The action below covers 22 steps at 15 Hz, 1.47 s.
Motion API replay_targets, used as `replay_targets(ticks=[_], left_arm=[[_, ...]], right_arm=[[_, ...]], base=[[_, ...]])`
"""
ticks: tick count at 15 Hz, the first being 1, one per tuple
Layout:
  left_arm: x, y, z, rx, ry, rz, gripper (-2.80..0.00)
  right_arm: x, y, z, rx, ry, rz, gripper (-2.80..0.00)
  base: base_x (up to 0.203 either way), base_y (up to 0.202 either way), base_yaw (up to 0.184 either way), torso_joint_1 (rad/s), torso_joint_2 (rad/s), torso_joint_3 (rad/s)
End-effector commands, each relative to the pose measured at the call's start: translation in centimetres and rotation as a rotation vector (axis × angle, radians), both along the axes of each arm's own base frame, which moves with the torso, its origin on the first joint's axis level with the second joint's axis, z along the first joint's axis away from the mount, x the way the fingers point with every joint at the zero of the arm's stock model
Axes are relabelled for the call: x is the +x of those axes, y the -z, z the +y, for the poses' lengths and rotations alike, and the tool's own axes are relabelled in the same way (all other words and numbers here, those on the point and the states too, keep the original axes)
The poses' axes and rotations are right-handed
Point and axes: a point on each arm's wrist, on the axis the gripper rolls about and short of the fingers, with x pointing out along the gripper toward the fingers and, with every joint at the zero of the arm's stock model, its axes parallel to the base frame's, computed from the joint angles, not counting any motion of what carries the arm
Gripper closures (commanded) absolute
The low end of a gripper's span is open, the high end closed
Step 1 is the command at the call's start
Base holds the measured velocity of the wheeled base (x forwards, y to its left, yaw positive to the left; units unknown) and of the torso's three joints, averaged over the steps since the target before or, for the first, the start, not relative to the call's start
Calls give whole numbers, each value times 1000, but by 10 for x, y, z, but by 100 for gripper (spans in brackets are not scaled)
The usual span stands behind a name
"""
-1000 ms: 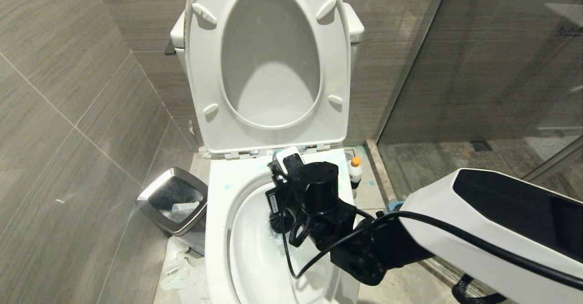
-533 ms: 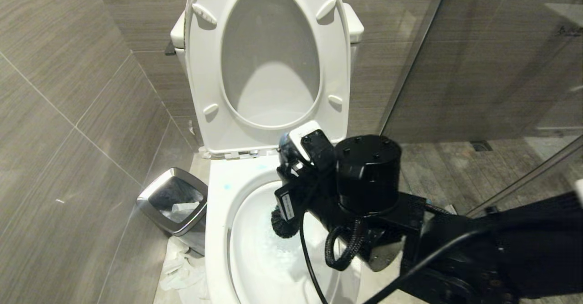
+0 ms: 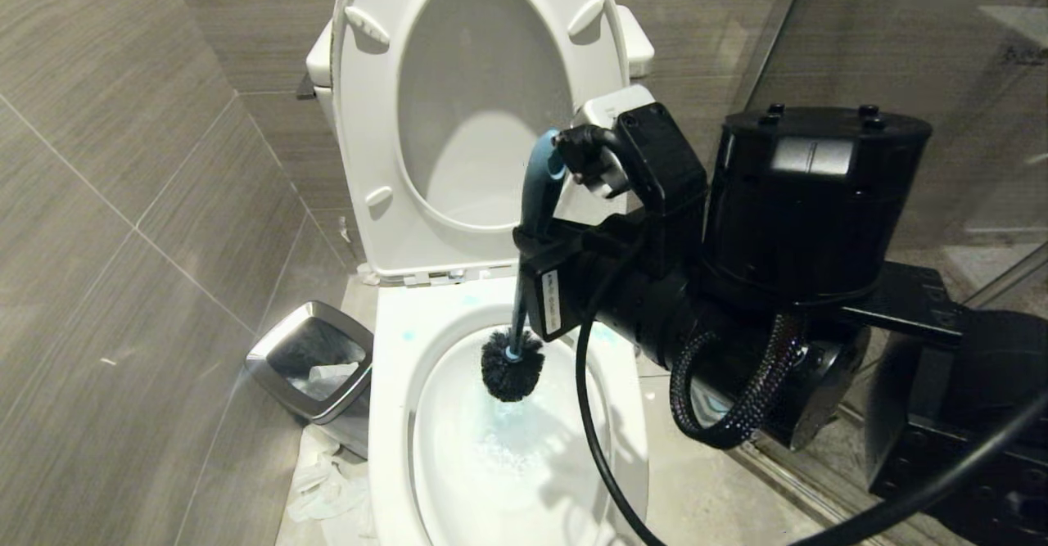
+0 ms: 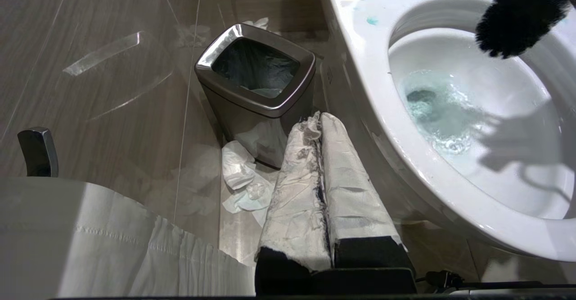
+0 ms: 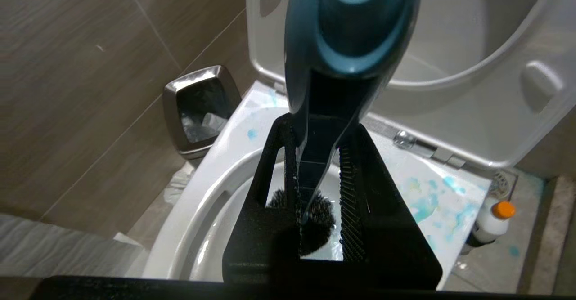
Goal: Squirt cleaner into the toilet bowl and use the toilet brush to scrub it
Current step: Scrub the toilet bowl, then put the toilet brush back
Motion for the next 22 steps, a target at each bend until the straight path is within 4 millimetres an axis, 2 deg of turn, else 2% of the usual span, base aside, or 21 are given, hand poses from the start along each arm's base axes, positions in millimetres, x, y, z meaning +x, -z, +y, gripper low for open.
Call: replay_targets(ticks=[1,2,5,9,11,16,19,22], left_arm=[[0,0,0,0,0,1,0],[0,0,0,0,0,1,0],[0,0,0,0,0,1,0],[0,0,0,0,-1,1,0],[0,0,0,0,0,1,0],[0,0,0,0,0,1,0],[0,0,0,0,0,1,0],[0,0,0,0,0,1,0]], right_arm=[[-4,16,0,-19,-7,46,0],[-3,20,2,-19,-5,56,0],[-2,1,2,26,-4,17,0],[-10,-15,-11,27,0,-11,0],[-12,-29,-24,-5,19,-20,0],[5,-61,-67,-17,171,-30,0],[9,-68,-96,-38,253,-23,0],[23,-67,-123,-47,360,-13,0]], base=[[0,0,0,0,0,0],[0,0,0,0,0,0],[0,0,0,0,0,0],[0,0,0,0,0,0],[0,0,0,0,0,0],[0,0,0,0,0,0],[0,0,0,0,0,0],[0,0,0,0,0,0]])
